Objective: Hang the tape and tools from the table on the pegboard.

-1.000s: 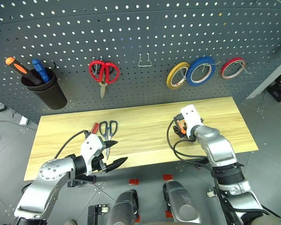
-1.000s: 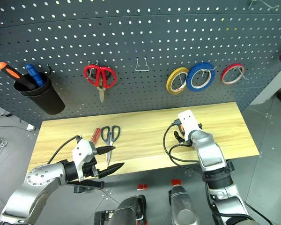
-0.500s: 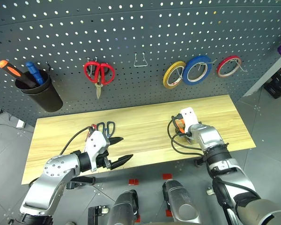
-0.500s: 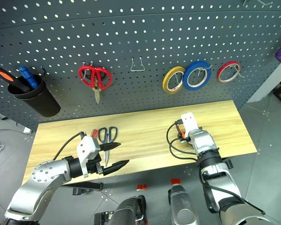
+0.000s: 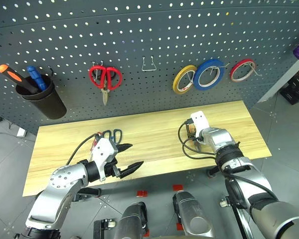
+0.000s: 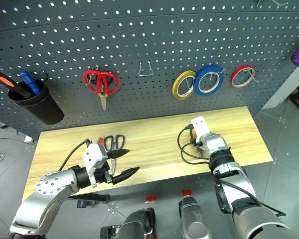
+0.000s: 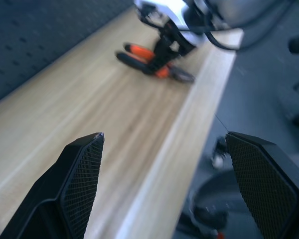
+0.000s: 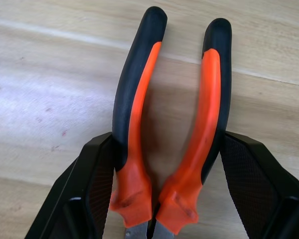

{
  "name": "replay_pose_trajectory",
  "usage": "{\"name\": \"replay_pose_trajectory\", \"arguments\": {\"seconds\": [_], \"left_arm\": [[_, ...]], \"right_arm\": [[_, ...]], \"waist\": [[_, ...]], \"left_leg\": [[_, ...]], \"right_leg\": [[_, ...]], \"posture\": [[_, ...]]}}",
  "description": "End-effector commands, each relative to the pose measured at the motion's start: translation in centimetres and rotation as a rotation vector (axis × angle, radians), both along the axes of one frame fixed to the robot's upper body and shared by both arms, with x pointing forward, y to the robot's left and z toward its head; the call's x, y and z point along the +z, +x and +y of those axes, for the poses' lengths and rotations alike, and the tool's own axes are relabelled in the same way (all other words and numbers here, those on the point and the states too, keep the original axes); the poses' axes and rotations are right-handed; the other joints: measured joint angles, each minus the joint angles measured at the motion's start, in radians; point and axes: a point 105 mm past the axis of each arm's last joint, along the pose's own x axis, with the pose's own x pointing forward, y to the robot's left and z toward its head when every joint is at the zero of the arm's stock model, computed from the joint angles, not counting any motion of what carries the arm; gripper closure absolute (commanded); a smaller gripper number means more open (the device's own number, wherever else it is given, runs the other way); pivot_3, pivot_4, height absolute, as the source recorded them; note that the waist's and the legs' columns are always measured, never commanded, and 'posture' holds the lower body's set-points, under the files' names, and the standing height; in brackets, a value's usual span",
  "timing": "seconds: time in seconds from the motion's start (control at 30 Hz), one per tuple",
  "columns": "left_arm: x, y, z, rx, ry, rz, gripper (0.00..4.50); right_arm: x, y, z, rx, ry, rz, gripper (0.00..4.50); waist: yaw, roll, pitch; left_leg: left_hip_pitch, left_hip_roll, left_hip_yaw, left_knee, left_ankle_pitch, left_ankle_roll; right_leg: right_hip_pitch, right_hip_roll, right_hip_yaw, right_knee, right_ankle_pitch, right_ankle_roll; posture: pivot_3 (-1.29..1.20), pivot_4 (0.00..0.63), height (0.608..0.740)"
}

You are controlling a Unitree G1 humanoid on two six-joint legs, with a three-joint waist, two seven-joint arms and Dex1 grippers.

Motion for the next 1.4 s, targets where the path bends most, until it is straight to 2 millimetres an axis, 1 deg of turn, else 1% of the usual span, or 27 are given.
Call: {"name": "replay_pose_trajectory", "arguments": {"seconds": [0.03, 0.17, 0.23, 0.3, 0.37, 0.4, 0.47, 0.5, 0.53, 0.63, 0.73, 0.8, 0.87, 1.0, 1.1, 1.17, 1.27, 1.4], "left_arm": [[1.5, -0.3, 1.2, 0.060, -0.054, -0.050, 0.38], [2.8, -0.2, 2.4, 0.128, -0.146, -0.076, 0.38], [3.4, -0.3, 2.4, 0.131, -0.172, -0.076, 0.38], [3.8, -0.8, 2.2, 0.105, -0.183, -0.059, 0.38], [3.9, -1.5, 1.9, 0.057, -0.152, -0.036, 0.38], [3.9, -1.7, 1.9, 0.043, -0.138, -0.029, 0.38], [4.1, -2.2, 1.6, -0.003, -0.100, -0.012, 0.38], [4.6, -2.0, 1.5, -0.023, -0.080, -0.023, 0.38], [5.0, -1.9, 1.4, -0.035, -0.066, -0.032, 0.38], [6.9, -1.0, 0.9, -0.041, -0.075, -0.089, 0.38], [8.5, -0.4, 0.0, -0.053, -0.099, -0.137, 0.38], [9.2, -0.2, -0.6, -0.062, -0.112, -0.156, 0.38], [9.6, 0.0, -1.0, -0.067, -0.120, -0.163, 0.38], [10.0, 0.7, -1.1, -0.040, -0.137, -0.179, 0.38], [10.2, 1.1, -1.0, -0.024, -0.138, -0.189, 0.38], [10.2, 1.1, -1.1, -0.024, -0.138, -0.189, 0.38], [10.0, 1.0, -1.2, -0.022, -0.139, -0.183, 0.38], [9.8, 0.9, -1.0, -0.007, -0.144, -0.176, 0.38]], "right_arm": [[5.0, -1.4, 3.1, 0.202, 0.068, -0.203, 1.57], [8.8, -5.7, 5.4, 0.342, 0.140, -0.336, 1.57], [10.9, -6.9, 6.7, 0.371, 0.195, -0.402, 1.57], [14.2, -7.5, 8.5, 0.393, 0.275, -0.524, 1.57], [17.8, -7.6, 10.0, 0.407, 0.356, -0.656, 1.57], [18.8, -7.6, 10.4, 0.409, 0.378, -0.692, 1.57], [22.0, -7.5, 11.5, 0.428, 0.433, -0.816, 1.57], [24.4, -7.5, 12.3, 0.448, 0.445, -0.924, 1.57], [26.1, -7.5, 12.8, 0.462, 0.452, -0.999, 1.57], [29.8, -6.8, 13.8, 0.440, 0.470, -1.164, 1.57], [32.4, -5.5, 14.1, 0.379, 0.465, -1.296, 1.57], [33.3, -4.7, 14.4, 0.351, 0.432, -1.368, 1.57], [33.7, -3.9, 14.6, 0.324, 0.413, -1.411, 1.57], [33.5, -2.5, 15.4, 0.314, 0.321, -1.488, 1.57], [33.1, -1.9, 15.8, 0.319, 0.283, -1.511, 1.57], [32.7, -1.3, 15.7, 0.307, 0.277, -1.501, 1.57], [30.9, -0.5, 15.7, 0.298, 0.261, -1.458, 1.57], [28.5, -0.4, 15.9, 0.322, 0.234, -1.418, 1.57]], "waist": [[0.003, 0.001, 0.001], [0.008, 0.002, 0.001], [0.010, 0.001, 0.001], [0.011, 0.001, 0.001], [0.011, 0.001, 0.002], [0.011, 0.001, 0.003], [0.014, 0.002, 0.003], [0.015, 0.002, 0.005], [0.015, 0.002, 0.009], [0.017, 0.001, 0.014], [0.016, 0.000, 0.015], [0.016, -0.001, 0.015], [0.015, -0.001, 0.016], [0.014, -0.003, 0.021], [0.013, -0.004, 0.027], [0.014, -0.003, 0.029], [0.016, -0.004, 0.032], [0.021, -0.005, 0.036]], "left_leg": [[-0.001, 0.000, 0.000, 0.000, 0.000, 0.000], [-0.002, 0.000, 0.001, 0.000, 0.000, 0.000], [-0.002, 0.000, 0.001, 0.001, 0.000, 0.000], [0.000, 0.001, 0.000, 0.000, 0.000, 0.000], [0.001, 0.001, 0.000, 0.000, 0.000, 0.000], [0.001, 0.002, 0.000, 0.000, 0.000, 0.000], [0.001, 0.002, 0.000, 0.000, 0.000, 0.000], [0.001, 0.002, 0.000, -0.001, 0.000, 0.000], [0.001, 0.002, 0.000, -0.001, 0.000, 0.000], [0.001, 0.001, 0.000, 0.000, 0.000, -0.001], [0.001, 0.001, 0.001, 0.000, 0.000, -0.001], [0.001, 0.001, 0.001, 0.000, 0.000, -0.001], [0.001, 0.001, 0.003, 0.000, 0.001, -0.002], [0.001, 0.001, 0.005, -0.001, 0.002, -0.004], [0.000, 0.001, 0.006, -0.001, 0.003, -0.005], [0.000, 0.002, 0.007, -0.001, 0.003, -0.005], [0.000, 0.003, 0.007, -0.001, 0.003, -0.005], [0.001, 0.004, 0.007, 0.000, 0.001, -0.002]], "right_leg": [[-0.001, 0.000, 0.000, 0.000, 0.000, 0.000], [-0.002, 0.000, 0.002, -0.001, 0.000, 0.000], [-0.002, 0.001, 0.002, -0.001, 0.000, 0.000], [-0.002, 0.001, 0.002, 0.000, 0.000, 0.000], [-0.001, 0.002, 0.003, 0.000, 0.001, 0.000], [-0.001, 0.003, 0.003, 0.000, 0.002, -0.001], [-0.002, 0.003, 0.004, 0.000, 0.002, -0.001], [-0.002, 0.003, 0.004, -0.001, 0.002, -0.001], [-0.002, 0.003, 0.004, -0.001, 0.002, -0.001], [-0.002, 0.003, 0.004, -0.001, 0.003, -0.001], [-0.002, 0.003, 0.004, -0.001, 0.003, -0.001], [-0.003, 0.003, 0.005, -0.001, 0.003, -0.001], [-0.003, 0.003, 0.006, -0.001, 0.003, -0.001], [-0.004, 0.004, 0.007, -0.001, 0.003, -0.002], [-0.005, 0.004, 0.009, -0.001, 0.003, -0.002], [-0.005, 0.005, 0.010, -0.001, 0.003, -0.002], [-0.005, 0.006, 0.010, -0.001, 0.003, -0.002], [-0.005, 0.006, 0.011, 0.000, 0.003, -0.002]], "posture": [[-0.30, 0.269, 0.740], [-0.31, 0.278, 0.740], [-0.31, 0.287, 0.740], [-0.31, 0.292, 0.740], [-0.30, 0.296, 0.740], [-0.30, 0.296, 0.740], [-0.29, 0.301, 0.740], [-0.29, 0.301, 0.740], [-0.29, 0.301, 0.740], [-0.26, 0.303, 0.740], [-0.26, 0.303, 0.740], [-0.24, 0.303, 0.740], [-0.23, 0.306, 0.740], [-0.22, 0.314, 0.740], [-0.21, 0.324, 0.740], [-0.19, 0.334, 0.740], [-0.19, 0.338, 0.740], [-0.19, 0.342, 0.740]]}}
